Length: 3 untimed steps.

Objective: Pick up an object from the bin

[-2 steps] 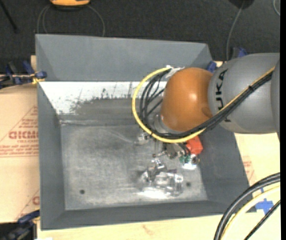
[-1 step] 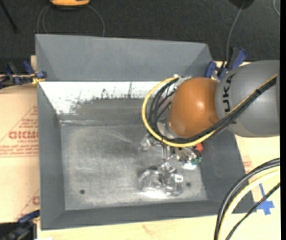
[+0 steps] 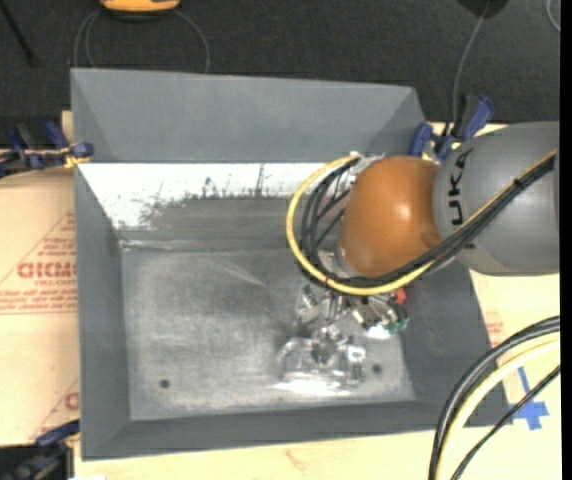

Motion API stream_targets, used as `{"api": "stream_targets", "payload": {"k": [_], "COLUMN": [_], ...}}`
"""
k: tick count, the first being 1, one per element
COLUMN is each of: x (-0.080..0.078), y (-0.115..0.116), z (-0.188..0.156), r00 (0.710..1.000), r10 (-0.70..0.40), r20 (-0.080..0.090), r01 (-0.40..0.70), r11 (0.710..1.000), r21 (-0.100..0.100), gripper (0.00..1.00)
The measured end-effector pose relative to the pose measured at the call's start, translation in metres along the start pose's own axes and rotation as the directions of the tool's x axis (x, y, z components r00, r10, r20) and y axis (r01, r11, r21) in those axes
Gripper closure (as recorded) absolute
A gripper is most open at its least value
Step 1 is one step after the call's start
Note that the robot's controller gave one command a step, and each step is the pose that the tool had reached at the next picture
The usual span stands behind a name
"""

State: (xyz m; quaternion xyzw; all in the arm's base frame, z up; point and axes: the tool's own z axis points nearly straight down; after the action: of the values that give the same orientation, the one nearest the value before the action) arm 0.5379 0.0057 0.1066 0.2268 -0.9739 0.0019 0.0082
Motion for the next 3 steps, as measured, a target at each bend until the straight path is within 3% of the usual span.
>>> {"api": "stream_targets", "payload": {"k": [1, 2, 3], "x": [0.023, 0.023, 0.003], "y": [0.021, 0.022, -0.004], "z": [-0.139, -0.136, 0.017], "r00": [0.928, 0.93, 0.912], "r10": [-0.371, -0.367, -0.41], "r20": [0.022, 0.019, 0.013], "r01": [0.371, 0.367, 0.41], "r11": [0.929, 0.93, 0.912], "r21": [0.013, 0.007, 0.006], "gripper": [1.0, 0.0, 0.0]}}
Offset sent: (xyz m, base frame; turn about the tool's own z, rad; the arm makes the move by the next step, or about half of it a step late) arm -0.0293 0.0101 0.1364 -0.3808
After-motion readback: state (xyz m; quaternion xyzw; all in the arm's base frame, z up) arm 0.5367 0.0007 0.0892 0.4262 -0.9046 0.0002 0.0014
